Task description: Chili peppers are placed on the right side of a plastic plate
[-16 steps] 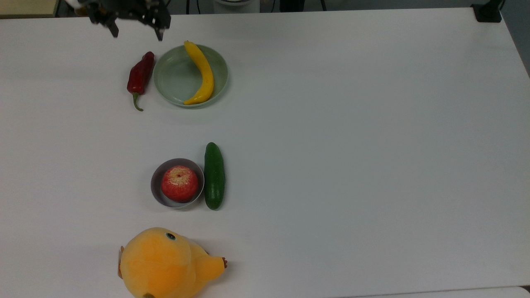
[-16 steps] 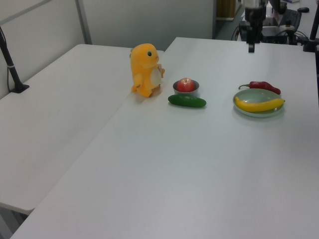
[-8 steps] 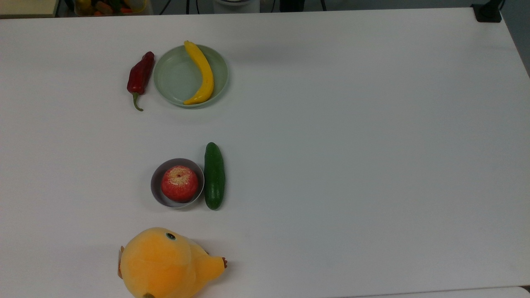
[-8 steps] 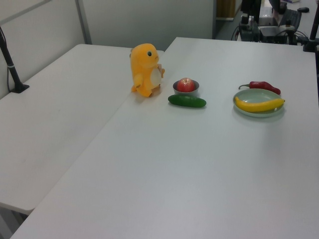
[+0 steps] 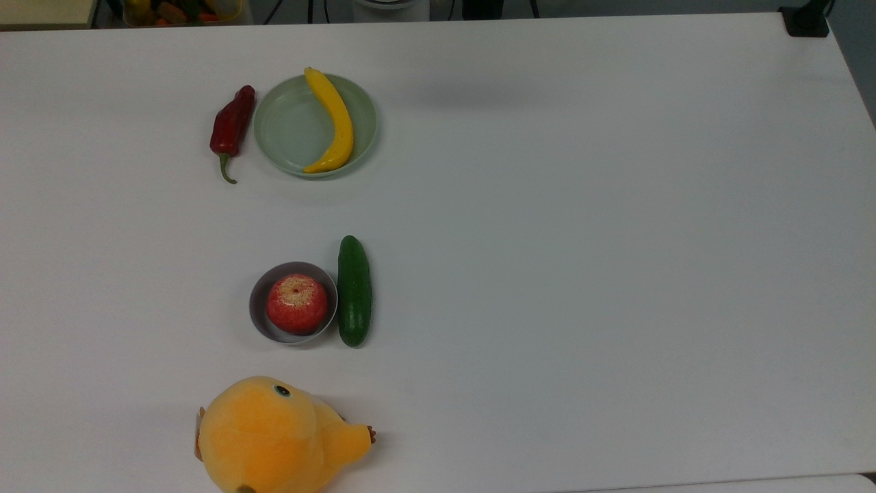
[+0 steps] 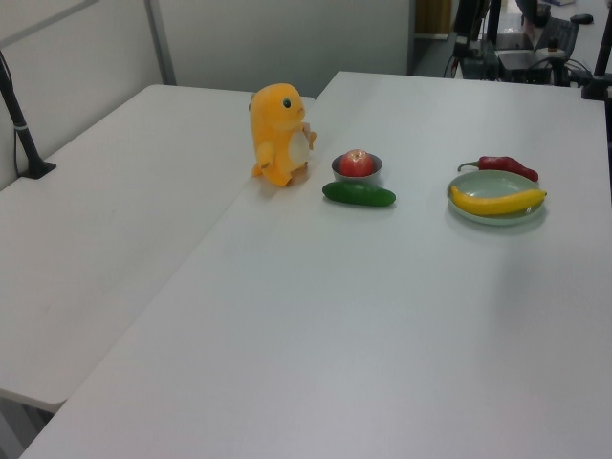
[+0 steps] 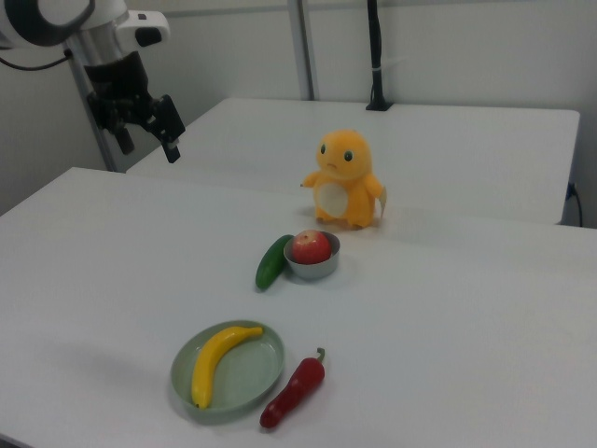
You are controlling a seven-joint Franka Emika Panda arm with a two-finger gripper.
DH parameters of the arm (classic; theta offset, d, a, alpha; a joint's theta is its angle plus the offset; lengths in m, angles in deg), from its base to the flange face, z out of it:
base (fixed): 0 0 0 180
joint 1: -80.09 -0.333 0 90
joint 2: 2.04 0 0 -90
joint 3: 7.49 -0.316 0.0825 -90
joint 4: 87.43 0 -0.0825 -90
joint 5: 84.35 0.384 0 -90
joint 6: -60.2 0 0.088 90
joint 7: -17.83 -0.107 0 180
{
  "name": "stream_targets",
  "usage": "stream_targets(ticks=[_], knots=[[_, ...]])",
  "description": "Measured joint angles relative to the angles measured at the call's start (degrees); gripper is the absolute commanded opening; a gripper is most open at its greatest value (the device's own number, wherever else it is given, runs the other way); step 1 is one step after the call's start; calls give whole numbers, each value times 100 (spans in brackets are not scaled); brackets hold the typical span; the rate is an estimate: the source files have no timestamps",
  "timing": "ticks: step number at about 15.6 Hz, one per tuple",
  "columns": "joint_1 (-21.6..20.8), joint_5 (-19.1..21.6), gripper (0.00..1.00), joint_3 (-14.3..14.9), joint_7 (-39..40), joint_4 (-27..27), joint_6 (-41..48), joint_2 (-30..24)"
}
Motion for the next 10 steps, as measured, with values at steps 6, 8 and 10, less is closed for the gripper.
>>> stream_targets(ticks=[6,8,10], knots=[[53,429,100,68,677,-244,-190,55],[73,469,100,88,713,-249,-190,61],[73,475,100,100,743,-249,-191,61]])
